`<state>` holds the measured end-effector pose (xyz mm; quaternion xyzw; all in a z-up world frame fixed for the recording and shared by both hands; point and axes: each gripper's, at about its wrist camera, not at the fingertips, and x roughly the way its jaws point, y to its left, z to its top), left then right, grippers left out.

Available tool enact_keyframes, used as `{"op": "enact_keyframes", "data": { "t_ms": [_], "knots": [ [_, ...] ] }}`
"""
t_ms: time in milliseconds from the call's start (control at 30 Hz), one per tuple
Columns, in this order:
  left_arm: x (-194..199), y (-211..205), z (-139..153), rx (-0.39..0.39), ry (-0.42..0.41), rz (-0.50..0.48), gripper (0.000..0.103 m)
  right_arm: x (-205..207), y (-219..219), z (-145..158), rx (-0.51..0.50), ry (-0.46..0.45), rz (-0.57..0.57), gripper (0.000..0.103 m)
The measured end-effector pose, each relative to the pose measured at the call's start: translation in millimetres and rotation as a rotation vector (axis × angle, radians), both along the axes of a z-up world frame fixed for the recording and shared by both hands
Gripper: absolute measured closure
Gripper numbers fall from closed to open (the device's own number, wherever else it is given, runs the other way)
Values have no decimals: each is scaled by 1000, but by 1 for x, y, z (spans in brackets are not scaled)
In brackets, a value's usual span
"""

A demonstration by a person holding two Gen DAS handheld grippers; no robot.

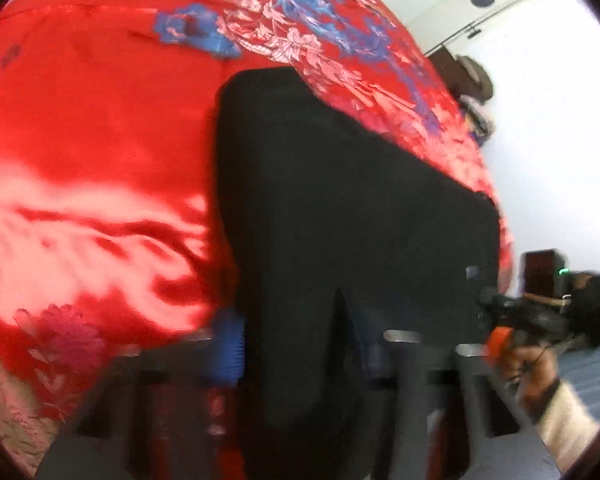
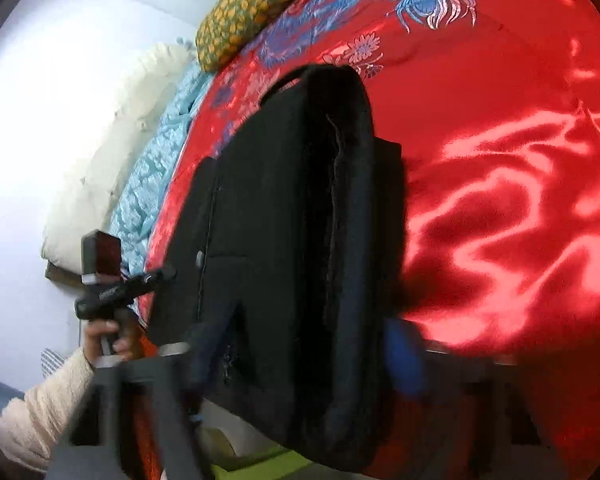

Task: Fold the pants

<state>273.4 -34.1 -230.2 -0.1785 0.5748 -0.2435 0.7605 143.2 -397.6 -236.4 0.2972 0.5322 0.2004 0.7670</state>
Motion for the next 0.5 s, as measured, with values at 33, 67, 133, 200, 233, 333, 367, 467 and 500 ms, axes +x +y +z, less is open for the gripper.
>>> {"op": "enact_keyframes", "data": {
  "t_ms": [33,67,133,200,233,333,367,467,500],
  "knots": [
    [-2,-2,6,0,-17,-7,79,-1,-1,1,34,-3,-2,55],
    [-2,-3,12,0,-29,-15,83,-2,0,5,38,-17,6,60],
    [-2,-5,28,3,-55,-20,84,-4,6,16,21,-46,29,64],
    [3,0,44,-36,-75,-18,85,0,12,30,35,-74,42,66],
    [5,3,50,-51,-85,-14,85,3,14,35,41,-89,49,66],
    [27,12,76,-62,-140,2,85,28,22,60,73,-146,63,67],
    [39,15,85,-50,-167,9,85,41,26,68,73,-164,69,67],
    [77,27,104,-34,-219,58,84,85,37,87,46,-212,74,67],
    [88,30,107,-21,-235,74,84,103,41,91,40,-224,70,67]
  ]
}}
